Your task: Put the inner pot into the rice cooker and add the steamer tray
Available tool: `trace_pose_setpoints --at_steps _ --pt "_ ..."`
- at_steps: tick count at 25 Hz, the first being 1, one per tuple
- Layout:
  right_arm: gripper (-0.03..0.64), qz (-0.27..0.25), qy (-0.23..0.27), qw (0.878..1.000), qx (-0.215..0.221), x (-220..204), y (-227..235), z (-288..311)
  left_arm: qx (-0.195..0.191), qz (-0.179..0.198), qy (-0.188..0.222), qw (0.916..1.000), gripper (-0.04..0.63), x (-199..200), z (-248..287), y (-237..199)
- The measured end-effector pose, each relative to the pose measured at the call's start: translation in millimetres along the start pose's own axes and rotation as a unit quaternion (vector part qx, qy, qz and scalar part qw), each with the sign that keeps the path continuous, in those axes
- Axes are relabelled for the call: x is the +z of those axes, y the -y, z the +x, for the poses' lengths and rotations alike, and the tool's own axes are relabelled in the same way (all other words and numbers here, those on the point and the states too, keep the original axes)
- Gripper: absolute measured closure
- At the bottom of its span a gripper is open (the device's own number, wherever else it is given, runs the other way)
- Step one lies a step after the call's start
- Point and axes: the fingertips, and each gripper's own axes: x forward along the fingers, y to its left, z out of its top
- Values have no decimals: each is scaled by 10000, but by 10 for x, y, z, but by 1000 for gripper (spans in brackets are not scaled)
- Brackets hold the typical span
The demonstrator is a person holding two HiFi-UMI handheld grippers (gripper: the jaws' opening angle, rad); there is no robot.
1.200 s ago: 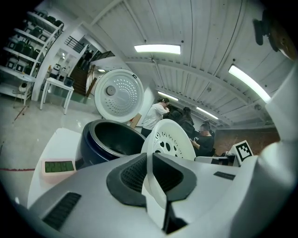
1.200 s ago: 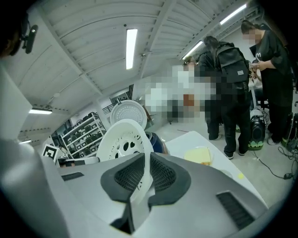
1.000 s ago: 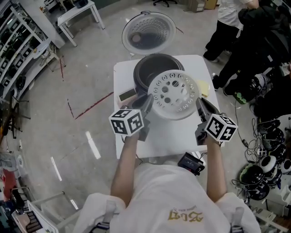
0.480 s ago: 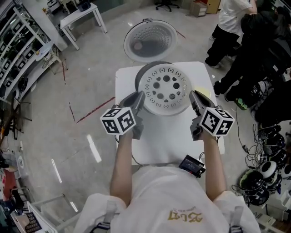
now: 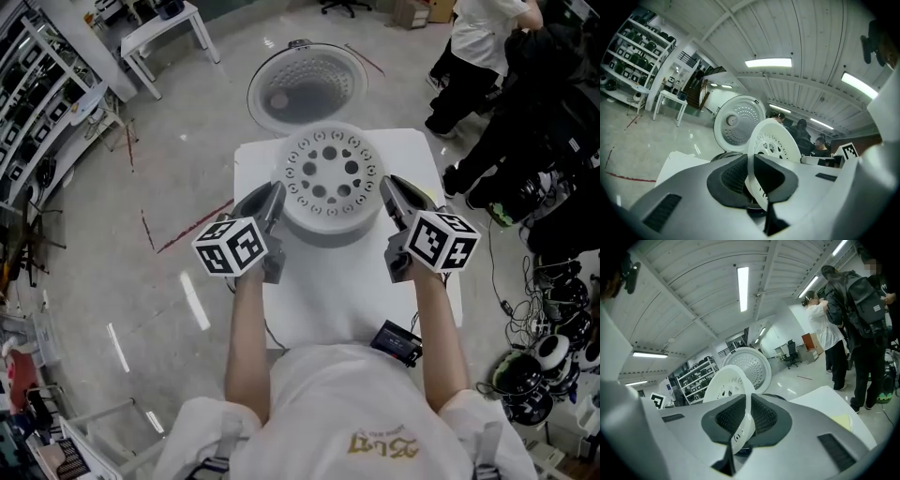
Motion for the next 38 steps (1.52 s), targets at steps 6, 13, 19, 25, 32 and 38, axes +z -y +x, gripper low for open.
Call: trace_pose_setpoints --at_steps 6,13,19,25,32,38 --pt "572 56 -146 9998 108 -4 63 251 142 -21 -132 9998 535 -7 131 -188" --pt "572 150 -388 9991 123 -111 158 512 294 -70 -327 9990 532 -82 245 -406" --pt "572 246 -559 9981 68 -256 295 639 383 31 -504 9980 529 -188 375 -536" --pt "572 283 -660 9974 -34 -321 396 726 381 182 -709 9966 517 -257 495 -601" --pt "560 82 -877 9959 -197 -407 522 823 383 412 -895 9944 499 -317 630 -653" --pt "546 -368 -1013 9939 -253 -452 581 892 497 637 -855 9931 489 -329 705 -692"
